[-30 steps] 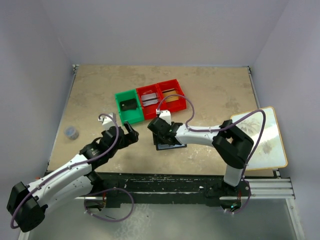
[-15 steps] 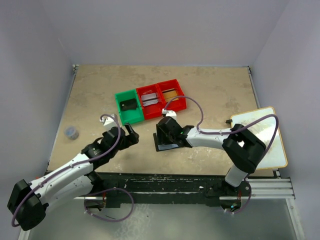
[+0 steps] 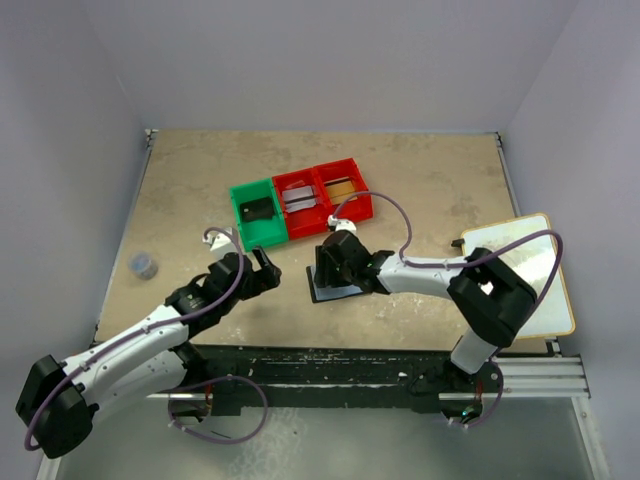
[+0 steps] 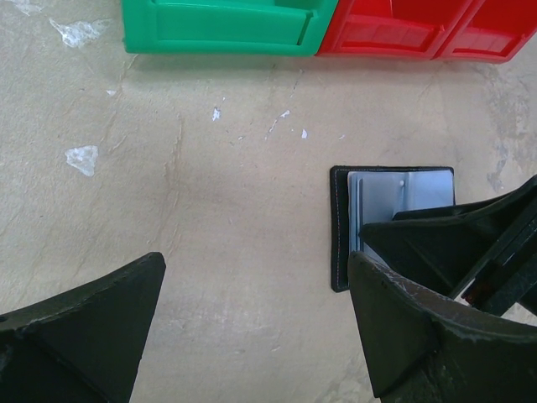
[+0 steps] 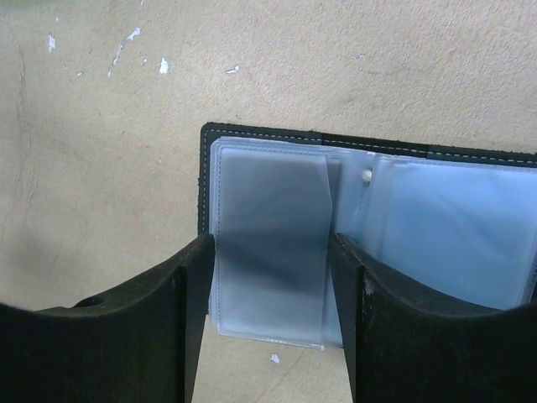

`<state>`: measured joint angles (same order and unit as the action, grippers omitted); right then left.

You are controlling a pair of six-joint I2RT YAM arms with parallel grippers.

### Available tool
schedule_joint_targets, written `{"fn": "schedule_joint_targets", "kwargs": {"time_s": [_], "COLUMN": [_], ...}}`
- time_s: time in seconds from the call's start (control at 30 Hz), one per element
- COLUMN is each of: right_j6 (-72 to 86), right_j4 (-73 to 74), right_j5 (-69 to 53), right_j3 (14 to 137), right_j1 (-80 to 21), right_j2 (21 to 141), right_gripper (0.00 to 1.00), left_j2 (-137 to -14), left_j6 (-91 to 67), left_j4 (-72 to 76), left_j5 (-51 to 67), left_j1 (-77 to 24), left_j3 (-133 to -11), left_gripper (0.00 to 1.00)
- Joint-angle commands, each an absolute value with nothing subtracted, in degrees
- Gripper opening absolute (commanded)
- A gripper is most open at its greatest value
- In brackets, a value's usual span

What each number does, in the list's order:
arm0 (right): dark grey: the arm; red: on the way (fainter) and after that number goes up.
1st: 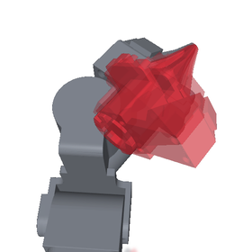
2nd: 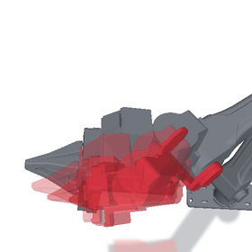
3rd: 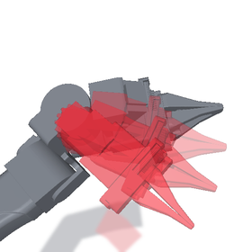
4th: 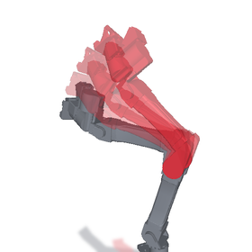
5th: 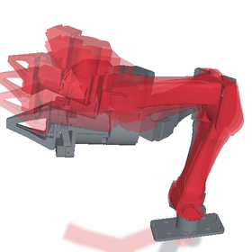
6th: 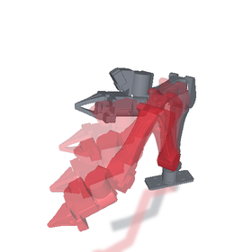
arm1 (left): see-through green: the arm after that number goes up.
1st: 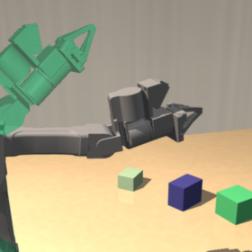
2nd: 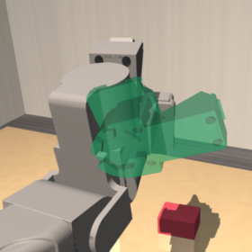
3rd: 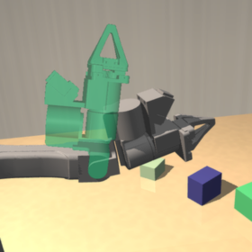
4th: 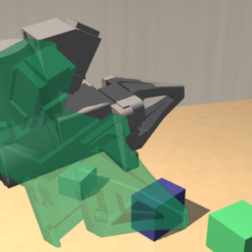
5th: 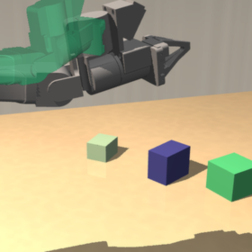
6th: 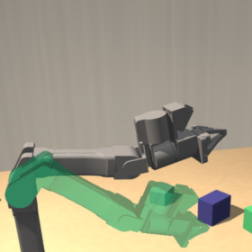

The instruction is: Take the credit cards out of the card holder

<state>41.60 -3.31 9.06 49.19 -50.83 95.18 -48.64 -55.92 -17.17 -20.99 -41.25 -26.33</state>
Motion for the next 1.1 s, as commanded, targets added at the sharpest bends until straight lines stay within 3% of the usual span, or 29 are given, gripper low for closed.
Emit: {"fn": "schedule_joint_targets", "kwargs": {"time_s": [0.0,0.3,0.5,0.6,1.07], "right_j6": [41.99,41.47,41.31,41.48,42.24], "right_j4": [-1.11,3.13,-2.92,-4.9,-9.34], "right_j5": [9.66,15.69,8.84,7.41,4.02], "right_j3": [50.61,53.0,48.99,48.2,45.0], "right_j1": [-50.89,-51.04,-50.93,-50.89,-46.69], "right_j2": [96.61,98.54,95.96,95.29,91.04], "right_gripper": [0.6,0.61,0.56,0.48,0.32], "left_j2": [-48.99,-50.65,-50.45,-50.69,-50.72], "left_j6": [-55.11,-55.19,-55.02,-55.02,-54.32], "left_j4": [-14.01,-12.79,-12.92,-12.75,-9.03], "left_j5": [-20.17,-19.25,-19.25,-19.1,-14.72], "left_j1": [-40.98,-41.02,-41.03,-41.04,-41.02], "left_j3": [-25.67,-25.71,-25.76,-25.77,-25.08], "left_gripper": [0.87,0.87,0.87,0.87,0.85]}}
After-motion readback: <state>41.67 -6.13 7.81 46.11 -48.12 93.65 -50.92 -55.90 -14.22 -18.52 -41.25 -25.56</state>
